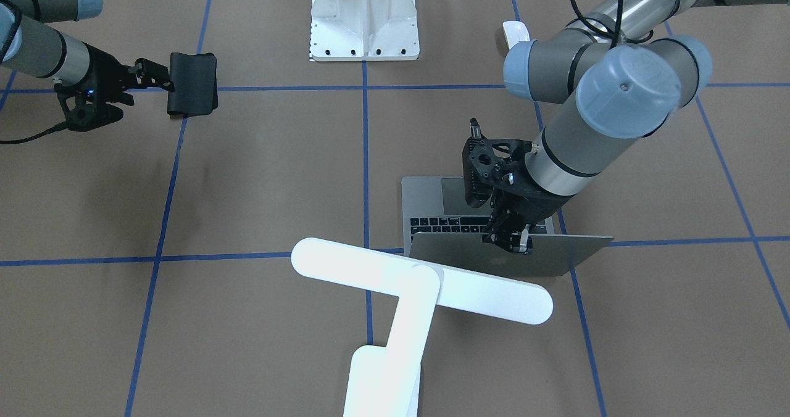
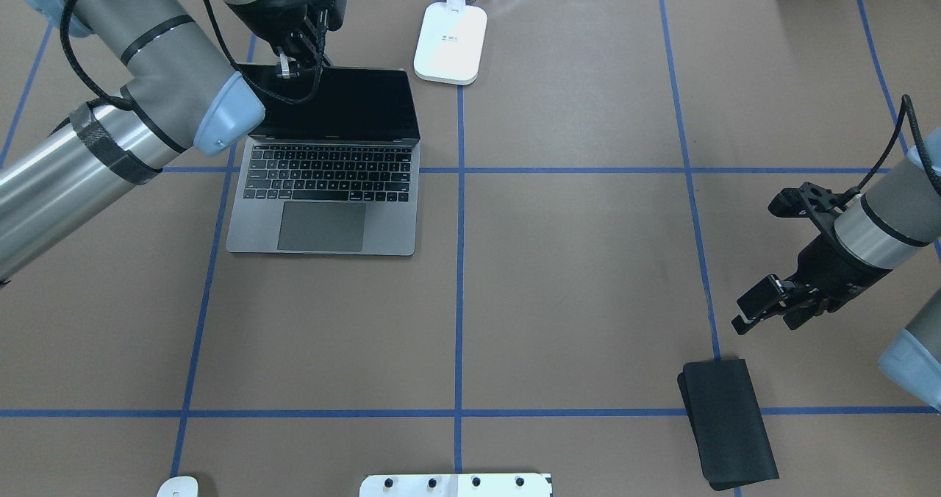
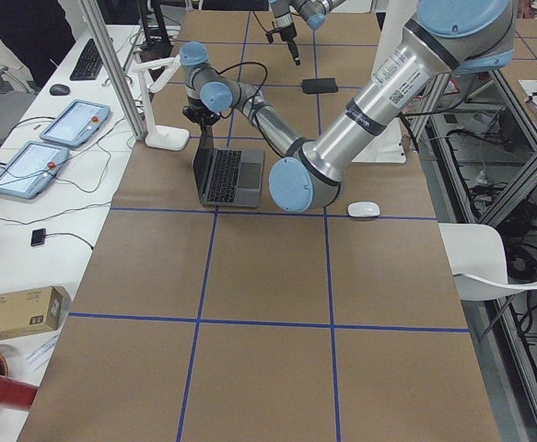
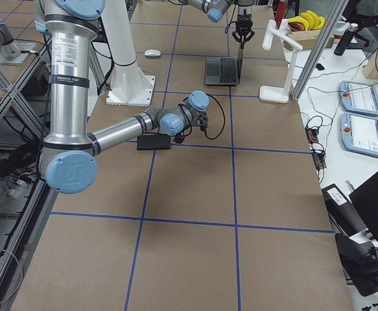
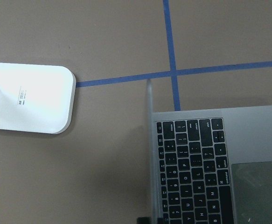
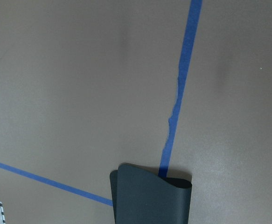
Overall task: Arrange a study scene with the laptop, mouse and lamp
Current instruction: 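Push the laptop up beside the white lamp and release with left gripper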
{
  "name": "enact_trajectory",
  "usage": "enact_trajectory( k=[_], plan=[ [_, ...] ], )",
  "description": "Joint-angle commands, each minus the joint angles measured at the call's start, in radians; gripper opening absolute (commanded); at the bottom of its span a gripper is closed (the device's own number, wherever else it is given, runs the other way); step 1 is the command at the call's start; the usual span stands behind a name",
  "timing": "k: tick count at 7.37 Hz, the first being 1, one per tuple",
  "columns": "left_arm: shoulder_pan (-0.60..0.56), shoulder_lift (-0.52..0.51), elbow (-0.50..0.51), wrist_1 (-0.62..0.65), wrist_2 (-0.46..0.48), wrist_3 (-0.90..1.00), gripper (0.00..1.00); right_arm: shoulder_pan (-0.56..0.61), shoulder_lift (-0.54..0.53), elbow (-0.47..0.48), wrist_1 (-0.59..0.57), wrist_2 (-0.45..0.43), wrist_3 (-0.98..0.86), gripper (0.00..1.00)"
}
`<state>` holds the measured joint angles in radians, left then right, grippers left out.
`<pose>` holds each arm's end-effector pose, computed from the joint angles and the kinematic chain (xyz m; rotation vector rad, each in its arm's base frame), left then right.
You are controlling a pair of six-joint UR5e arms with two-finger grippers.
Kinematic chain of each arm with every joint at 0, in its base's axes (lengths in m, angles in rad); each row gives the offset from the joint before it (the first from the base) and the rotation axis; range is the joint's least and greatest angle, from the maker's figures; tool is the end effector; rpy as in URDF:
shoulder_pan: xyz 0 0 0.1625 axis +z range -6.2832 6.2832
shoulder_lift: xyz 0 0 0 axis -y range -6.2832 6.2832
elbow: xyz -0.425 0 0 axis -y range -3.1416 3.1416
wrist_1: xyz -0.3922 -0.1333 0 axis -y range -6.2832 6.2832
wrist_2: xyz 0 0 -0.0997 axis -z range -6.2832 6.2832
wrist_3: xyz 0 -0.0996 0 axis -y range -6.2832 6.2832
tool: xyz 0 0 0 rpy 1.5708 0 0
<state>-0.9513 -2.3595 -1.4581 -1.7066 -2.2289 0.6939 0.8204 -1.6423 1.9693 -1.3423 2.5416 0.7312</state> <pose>0.3668 -0.6390 0.1985 0.8873 0.6527 1.4584 -0.2732 -0.3679 0.4556 -0.2609 -1.0424 -0.2867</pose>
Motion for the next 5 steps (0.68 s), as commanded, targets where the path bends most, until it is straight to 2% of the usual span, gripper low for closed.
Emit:
enact_trajectory(
  k=[1, 2, 3, 4, 5],
  plan=[
    [-0.006, 0.000, -0.021, 0.005, -0.002, -0.008, 0.64, -0.001, 0.001, -0.001, 0.000, 0.009, -0.001, 0.99],
    [-0.020, 0.006, -0.051, 0.013, -0.011, -0.008, 0.92, -0.001, 0.006, -0.001, 0.000, 0.008, 0.000, 0.99],
    [-0.029, 0.053, -0.114, 0.016, -0.012, -0.061, 0.99, -0.001, 0.006, -0.003, 0.000, 0.008, 0.000, 0.99],
    [-0.032, 0.131, -0.239, 0.031, -0.021, -0.138, 1.00, -0.001, 0.003, -0.009, -0.001, 0.005, 0.002, 0.99],
    [-0.035, 0.232, -0.403, 0.120, -0.076, -0.230, 1.00, -0.024, -0.005, -0.010, 0.002, -0.013, 0.008, 0.99]
  ],
)
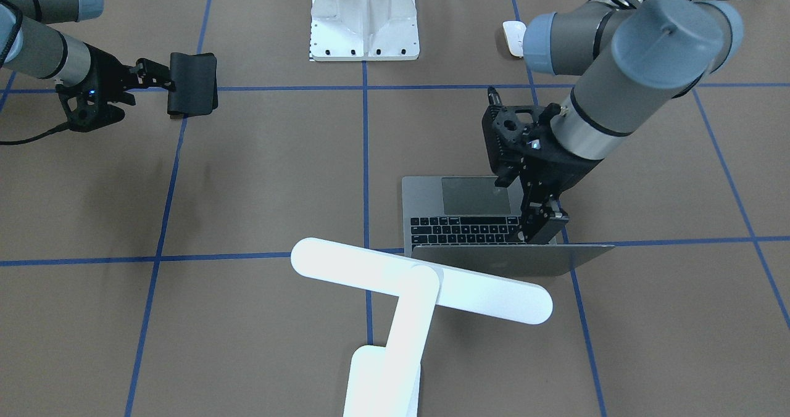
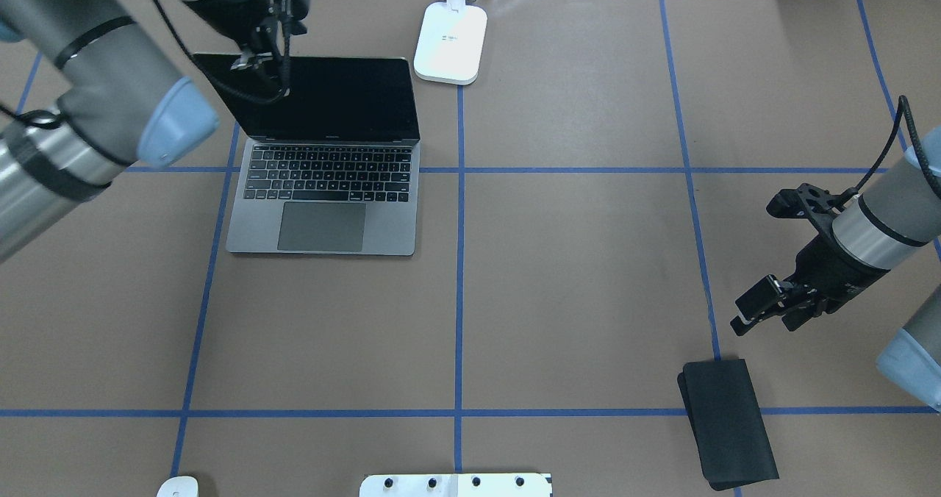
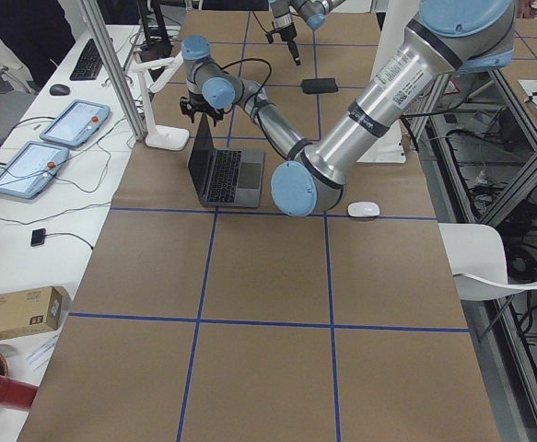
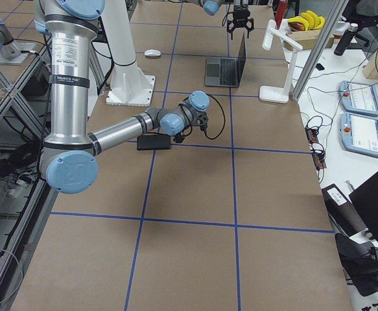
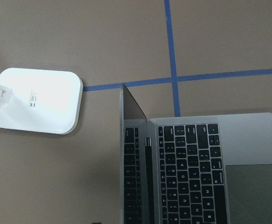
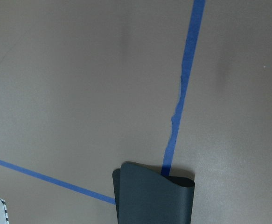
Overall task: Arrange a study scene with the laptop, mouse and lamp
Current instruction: 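Withdraw the left gripper while lowering the right gripper onto the black mousepad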
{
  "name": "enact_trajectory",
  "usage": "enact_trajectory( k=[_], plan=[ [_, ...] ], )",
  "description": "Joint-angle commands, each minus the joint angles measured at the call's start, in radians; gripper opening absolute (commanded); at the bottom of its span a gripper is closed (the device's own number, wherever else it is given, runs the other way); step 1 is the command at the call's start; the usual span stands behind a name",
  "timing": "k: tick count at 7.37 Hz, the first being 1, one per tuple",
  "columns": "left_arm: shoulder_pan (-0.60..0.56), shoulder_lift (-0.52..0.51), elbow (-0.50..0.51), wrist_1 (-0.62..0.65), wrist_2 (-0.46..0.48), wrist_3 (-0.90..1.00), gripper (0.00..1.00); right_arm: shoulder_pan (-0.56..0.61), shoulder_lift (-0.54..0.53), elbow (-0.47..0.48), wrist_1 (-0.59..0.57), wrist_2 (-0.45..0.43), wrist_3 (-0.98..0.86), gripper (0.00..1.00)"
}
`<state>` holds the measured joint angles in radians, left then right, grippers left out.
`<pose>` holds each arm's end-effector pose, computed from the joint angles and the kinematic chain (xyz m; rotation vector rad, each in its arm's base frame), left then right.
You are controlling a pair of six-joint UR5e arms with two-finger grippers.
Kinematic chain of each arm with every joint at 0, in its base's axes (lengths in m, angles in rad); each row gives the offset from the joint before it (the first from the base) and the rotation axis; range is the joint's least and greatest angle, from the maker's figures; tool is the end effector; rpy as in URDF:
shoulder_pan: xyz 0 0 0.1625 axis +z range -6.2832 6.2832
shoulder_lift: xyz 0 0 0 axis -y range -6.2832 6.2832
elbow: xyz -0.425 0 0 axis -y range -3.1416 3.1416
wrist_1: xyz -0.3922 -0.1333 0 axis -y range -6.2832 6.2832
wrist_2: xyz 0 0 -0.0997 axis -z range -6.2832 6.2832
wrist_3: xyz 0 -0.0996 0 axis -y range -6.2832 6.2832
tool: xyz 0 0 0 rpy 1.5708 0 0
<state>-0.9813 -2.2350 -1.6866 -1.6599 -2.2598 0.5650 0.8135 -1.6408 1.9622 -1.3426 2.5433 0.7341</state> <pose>0.3109 -0.5907 0.1948 0.8960 0.7104 1.3356 -0.2767 -0.3669 0.4583 -0.2716 -1.0391 -0.2879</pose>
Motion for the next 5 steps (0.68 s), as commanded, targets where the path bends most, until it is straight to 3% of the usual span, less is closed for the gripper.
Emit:
enact_trajectory(
  k=[1, 3, 5],
  plan=[
    [-0.005, 0.240, -0.356, 0.148, -0.091, -0.231, 1.00, -0.058, -0.007, -0.002, 0.002, -0.041, 0.011, 0.99],
    [-0.005, 0.479, -0.534, 0.149, -0.118, -0.509, 1.00, -0.128, -0.014, -0.003, 0.003, -0.089, 0.048, 0.99],
    [-0.002, 0.604, -0.536, 0.132, -0.118, -0.681, 1.00, -0.201, -0.016, -0.022, 0.003, -0.107, 0.050, 0.98]
  ],
)
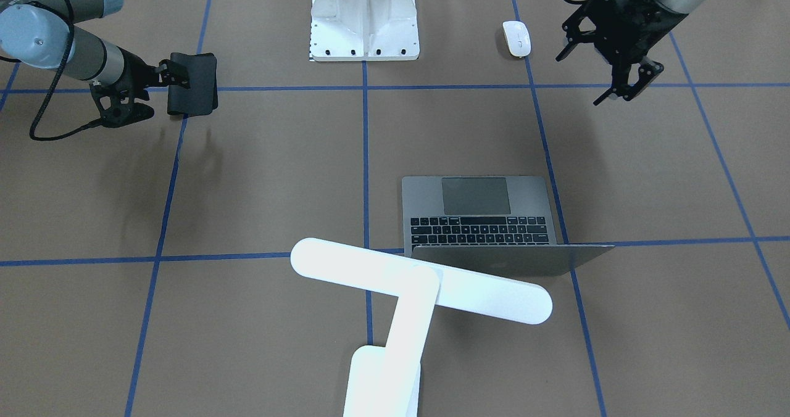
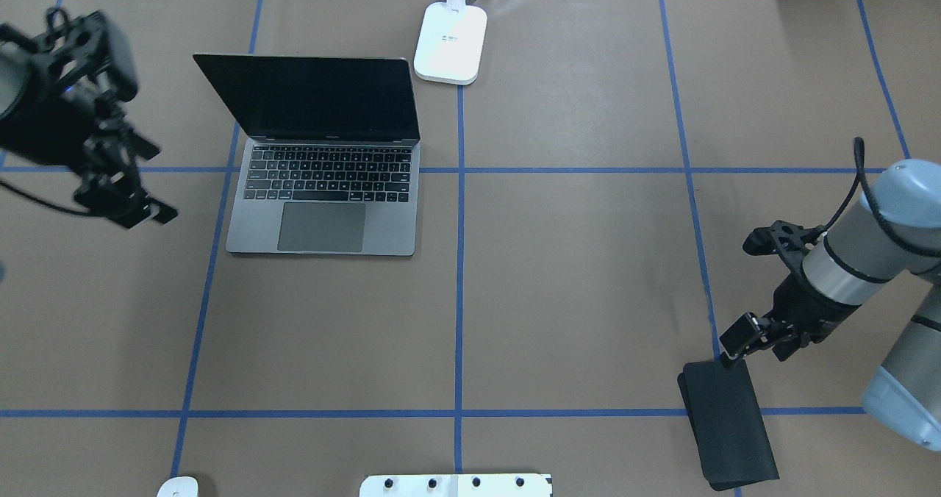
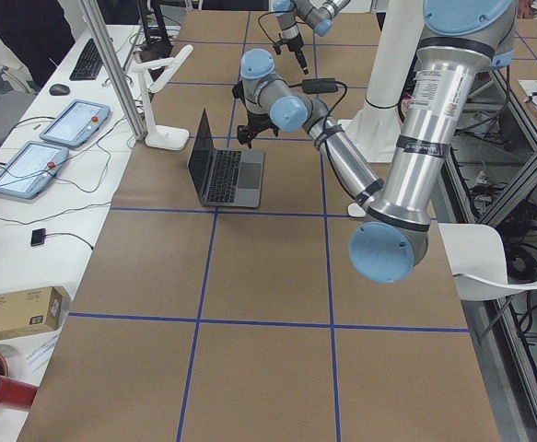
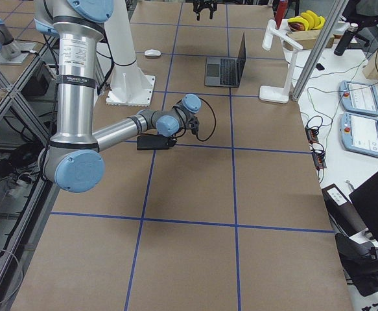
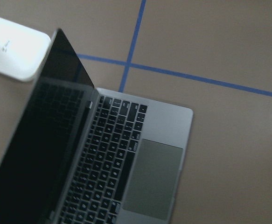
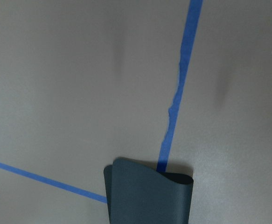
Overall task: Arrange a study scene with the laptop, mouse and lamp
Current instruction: 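Withdraw the left gripper while lowering the right gripper onto the black mousepad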
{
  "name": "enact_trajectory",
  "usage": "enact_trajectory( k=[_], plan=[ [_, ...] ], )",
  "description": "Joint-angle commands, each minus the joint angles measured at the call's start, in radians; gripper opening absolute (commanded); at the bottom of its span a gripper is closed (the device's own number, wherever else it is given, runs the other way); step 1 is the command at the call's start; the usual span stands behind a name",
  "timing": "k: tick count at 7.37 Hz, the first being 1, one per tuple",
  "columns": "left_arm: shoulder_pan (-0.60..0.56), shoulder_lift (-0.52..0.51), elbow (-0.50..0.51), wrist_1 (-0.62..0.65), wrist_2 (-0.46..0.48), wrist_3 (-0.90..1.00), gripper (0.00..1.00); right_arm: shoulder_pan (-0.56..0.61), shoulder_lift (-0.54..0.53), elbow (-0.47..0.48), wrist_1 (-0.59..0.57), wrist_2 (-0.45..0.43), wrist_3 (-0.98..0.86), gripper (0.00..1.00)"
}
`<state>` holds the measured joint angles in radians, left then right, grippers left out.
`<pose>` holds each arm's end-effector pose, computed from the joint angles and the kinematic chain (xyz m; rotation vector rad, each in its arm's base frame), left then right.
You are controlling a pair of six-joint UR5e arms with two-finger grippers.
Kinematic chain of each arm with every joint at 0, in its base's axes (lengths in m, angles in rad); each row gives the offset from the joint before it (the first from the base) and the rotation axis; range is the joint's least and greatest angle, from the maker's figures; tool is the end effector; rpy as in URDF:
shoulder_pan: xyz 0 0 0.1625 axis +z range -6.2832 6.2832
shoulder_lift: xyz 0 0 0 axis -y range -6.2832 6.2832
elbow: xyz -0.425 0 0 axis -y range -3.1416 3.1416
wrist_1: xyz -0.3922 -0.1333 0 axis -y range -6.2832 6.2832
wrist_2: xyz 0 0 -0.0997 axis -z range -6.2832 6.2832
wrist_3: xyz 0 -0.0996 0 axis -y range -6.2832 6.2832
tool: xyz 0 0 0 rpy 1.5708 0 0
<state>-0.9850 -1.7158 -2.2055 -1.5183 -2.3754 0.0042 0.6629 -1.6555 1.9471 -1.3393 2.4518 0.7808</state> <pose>0.2034 -0.4179 0.2926 0.4504 0.9595 0.8275 -0.3260 -0.3262 0.4783 -0.3196 -0.9395 -0.3468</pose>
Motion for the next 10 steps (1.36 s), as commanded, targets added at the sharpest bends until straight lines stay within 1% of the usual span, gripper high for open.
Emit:
enact_trajectory(
  k=[1, 2, 3, 5, 6, 7, 8, 9, 10],
  plan=[
    [0.009, 0.123, -0.004, -0.057, -0.001, -0.221, 1.00, -0.089, -0.015, -0.007, -0.001, -0.037, 0.003, 0.98],
    [0.011, 0.137, 0.027, -0.115, 0.001, -0.266, 1.00, -0.103, -0.033, -0.004, -0.001, -0.037, 0.002, 0.96],
    [0.009, 0.142, 0.026, -0.126, -0.002, -0.268, 1.00, -0.111, -0.036, 0.003, 0.000, -0.036, 0.002, 0.95],
    [0.006, 0.171, 0.003, -0.128, -0.002, -0.268, 1.00, -0.143, -0.044, 0.012, -0.001, -0.036, 0.002, 0.91],
    [0.006, 0.170, -0.002, -0.128, -0.002, -0.267, 1.00, -0.144, -0.047, 0.009, -0.003, -0.028, 0.000, 0.85],
    [0.006, 0.170, -0.002, -0.128, -0.002, -0.266, 1.00, -0.143, -0.065, 0.006, -0.003, -0.020, -0.009, 0.84],
    [0.006, 0.170, -0.002, -0.128, -0.002, -0.260, 1.00, -0.146, -0.075, 0.004, -0.003, -0.017, -0.011, 0.82],
    [0.006, 0.170, -0.002, -0.128, -0.002, -0.259, 1.00, -0.166, -0.073, 0.000, -0.004, -0.017, -0.011, 0.80],
    [0.006, 0.170, -0.002, -0.128, -0.002, -0.257, 1.00, -0.161, -0.073, 0.000, -0.005, -0.017, -0.011, 0.79]
  ],
)
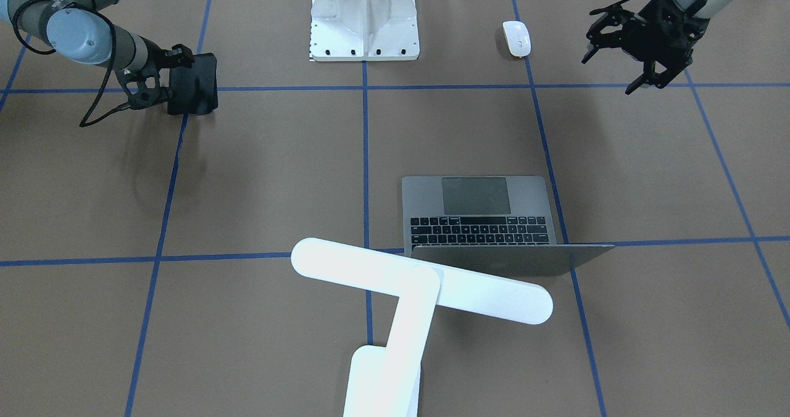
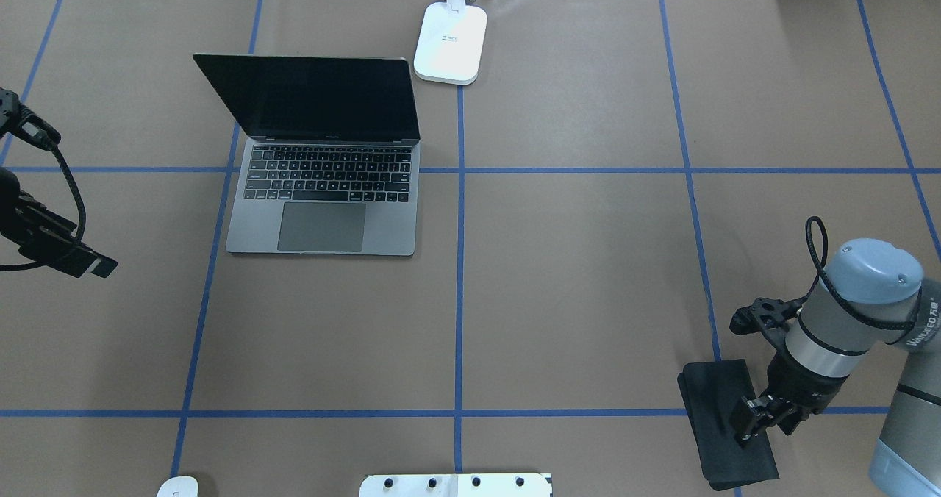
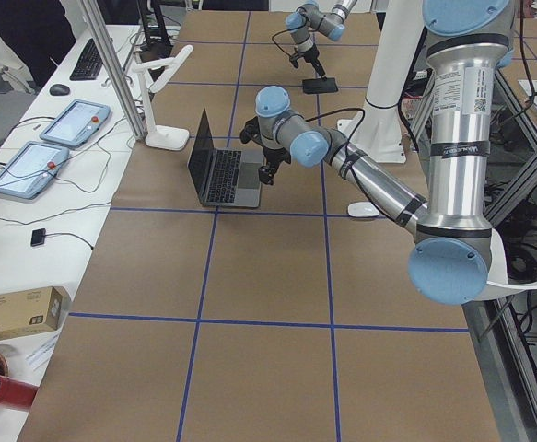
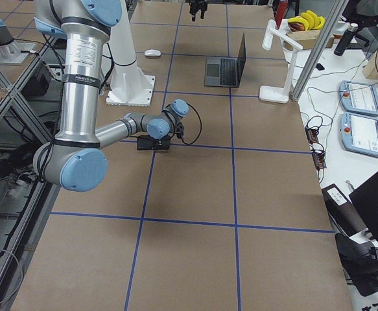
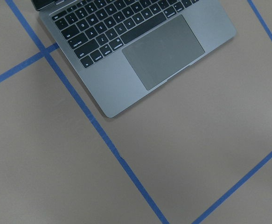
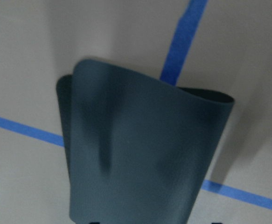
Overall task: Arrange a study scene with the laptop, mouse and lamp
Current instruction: 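Grasp the black mousepad with the right gripper and lift it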
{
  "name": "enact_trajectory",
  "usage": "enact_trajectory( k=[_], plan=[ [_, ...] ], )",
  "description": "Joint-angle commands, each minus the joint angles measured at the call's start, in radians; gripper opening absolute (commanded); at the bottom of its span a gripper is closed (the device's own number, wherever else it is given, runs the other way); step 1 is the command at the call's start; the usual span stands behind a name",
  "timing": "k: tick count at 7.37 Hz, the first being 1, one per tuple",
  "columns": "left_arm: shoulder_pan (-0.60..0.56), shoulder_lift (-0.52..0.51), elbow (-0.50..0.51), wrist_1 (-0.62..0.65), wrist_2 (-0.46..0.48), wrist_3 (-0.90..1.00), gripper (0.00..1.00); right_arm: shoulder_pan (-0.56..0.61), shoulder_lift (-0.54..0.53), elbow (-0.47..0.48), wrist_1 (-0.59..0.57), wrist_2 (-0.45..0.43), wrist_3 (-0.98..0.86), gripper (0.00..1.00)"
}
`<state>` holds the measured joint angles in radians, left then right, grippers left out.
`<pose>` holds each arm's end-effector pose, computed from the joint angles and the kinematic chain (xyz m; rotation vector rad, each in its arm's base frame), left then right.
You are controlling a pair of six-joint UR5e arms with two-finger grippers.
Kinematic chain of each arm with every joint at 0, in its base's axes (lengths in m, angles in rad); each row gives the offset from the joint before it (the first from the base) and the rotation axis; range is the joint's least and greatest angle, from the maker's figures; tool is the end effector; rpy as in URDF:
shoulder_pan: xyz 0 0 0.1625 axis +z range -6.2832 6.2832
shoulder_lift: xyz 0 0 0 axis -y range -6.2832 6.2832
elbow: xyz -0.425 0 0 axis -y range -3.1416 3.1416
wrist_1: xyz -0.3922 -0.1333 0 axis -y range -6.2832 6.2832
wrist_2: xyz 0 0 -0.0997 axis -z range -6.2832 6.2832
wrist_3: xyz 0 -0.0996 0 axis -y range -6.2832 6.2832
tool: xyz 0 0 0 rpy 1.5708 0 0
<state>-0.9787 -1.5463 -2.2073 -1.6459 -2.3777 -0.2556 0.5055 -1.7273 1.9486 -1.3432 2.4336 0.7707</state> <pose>0.1898 -0.3922 0.3521 0.2764 0.9846 0.5839 -0.3521 -0.2607 0.5113 -0.4216 -0.8561 -0.4656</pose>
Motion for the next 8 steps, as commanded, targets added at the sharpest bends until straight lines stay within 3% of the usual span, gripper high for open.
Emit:
enact_trajectory(
  k=[1, 3, 4, 8],
  plan=[
    [0.000, 0.002, 0.003, -0.014, 0.000, 0.004, 1.00, -0.010, 0.000, -0.007, -0.001, 0.002, -0.001, 0.68],
    [0.000, 0.002, 0.003, -0.014, 0.002, 0.006, 1.00, -0.019, -0.001, -0.005, -0.001, 0.001, -0.008, 0.31],
    [0.000, 0.002, 0.001, -0.014, 0.002, 0.009, 1.00, -0.021, 0.000, -0.004, -0.001, -0.002, -0.011, 0.22],
    [-0.005, 0.045, -0.012, -0.058, 0.000, 0.036, 1.00, 0.002, 0.006, 0.039, -0.002, -0.034, -0.054, 0.13]
  ],
)
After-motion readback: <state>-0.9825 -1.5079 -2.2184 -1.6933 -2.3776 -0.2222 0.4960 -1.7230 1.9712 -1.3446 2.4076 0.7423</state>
